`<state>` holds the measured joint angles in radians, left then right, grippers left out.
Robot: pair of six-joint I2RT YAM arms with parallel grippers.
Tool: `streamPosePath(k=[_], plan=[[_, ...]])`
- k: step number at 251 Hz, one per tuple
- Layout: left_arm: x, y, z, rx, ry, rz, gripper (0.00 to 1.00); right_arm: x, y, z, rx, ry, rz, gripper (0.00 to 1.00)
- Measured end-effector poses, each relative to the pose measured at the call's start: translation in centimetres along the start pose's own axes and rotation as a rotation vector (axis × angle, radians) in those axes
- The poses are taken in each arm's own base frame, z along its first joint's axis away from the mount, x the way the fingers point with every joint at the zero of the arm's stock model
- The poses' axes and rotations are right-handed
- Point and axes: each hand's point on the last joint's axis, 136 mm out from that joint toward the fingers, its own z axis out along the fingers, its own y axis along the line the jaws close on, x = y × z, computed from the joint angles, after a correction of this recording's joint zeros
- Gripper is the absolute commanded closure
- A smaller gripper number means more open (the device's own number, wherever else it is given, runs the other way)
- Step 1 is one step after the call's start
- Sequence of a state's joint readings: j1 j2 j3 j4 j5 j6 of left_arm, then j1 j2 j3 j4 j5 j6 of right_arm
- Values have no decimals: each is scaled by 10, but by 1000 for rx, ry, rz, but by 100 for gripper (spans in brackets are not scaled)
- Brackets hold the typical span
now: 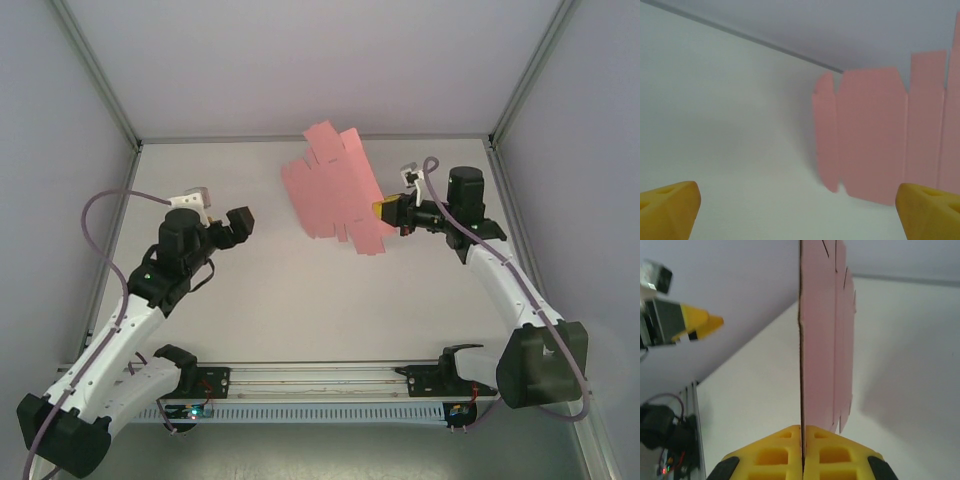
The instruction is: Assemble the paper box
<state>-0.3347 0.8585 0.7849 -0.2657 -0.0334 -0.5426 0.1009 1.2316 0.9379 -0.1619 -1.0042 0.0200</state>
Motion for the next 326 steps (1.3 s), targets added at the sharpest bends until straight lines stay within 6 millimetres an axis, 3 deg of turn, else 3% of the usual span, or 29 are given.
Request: streamPosePath(k=[39, 83, 139, 163, 183, 219, 249, 289, 326], plan=[[-14, 11, -7, -99, -24, 11, 0, 7, 32, 6, -27, 136, -129, 100], [-10, 25, -5, -175, -6, 17, 0, 26, 68, 6, -89, 257, -245, 100], [-11, 39, -7, -235, -7, 9, 0, 28, 84, -6, -91, 357, -339, 100], [-10, 48, -5, -264, 2, -4, 0, 30, 74, 0, -89, 420, -326, 100], [-10, 53, -4, -278, 6, -14, 0, 32, 55, 12, -82, 496, -311, 100], [-10, 54, -3, -276, 11, -26, 0, 65, 3, 35, -31, 686, -284, 100], [-6, 53, 0, -261, 31, -29, 0, 85, -27, 45, 20, 785, -341, 100], [6, 54, 7, -251, 79, -30, 0, 84, -55, 65, 171, 800, -635, 100], [19, 58, 15, -256, 126, -31, 0, 112, -57, 84, 250, 821, -944, 100]])
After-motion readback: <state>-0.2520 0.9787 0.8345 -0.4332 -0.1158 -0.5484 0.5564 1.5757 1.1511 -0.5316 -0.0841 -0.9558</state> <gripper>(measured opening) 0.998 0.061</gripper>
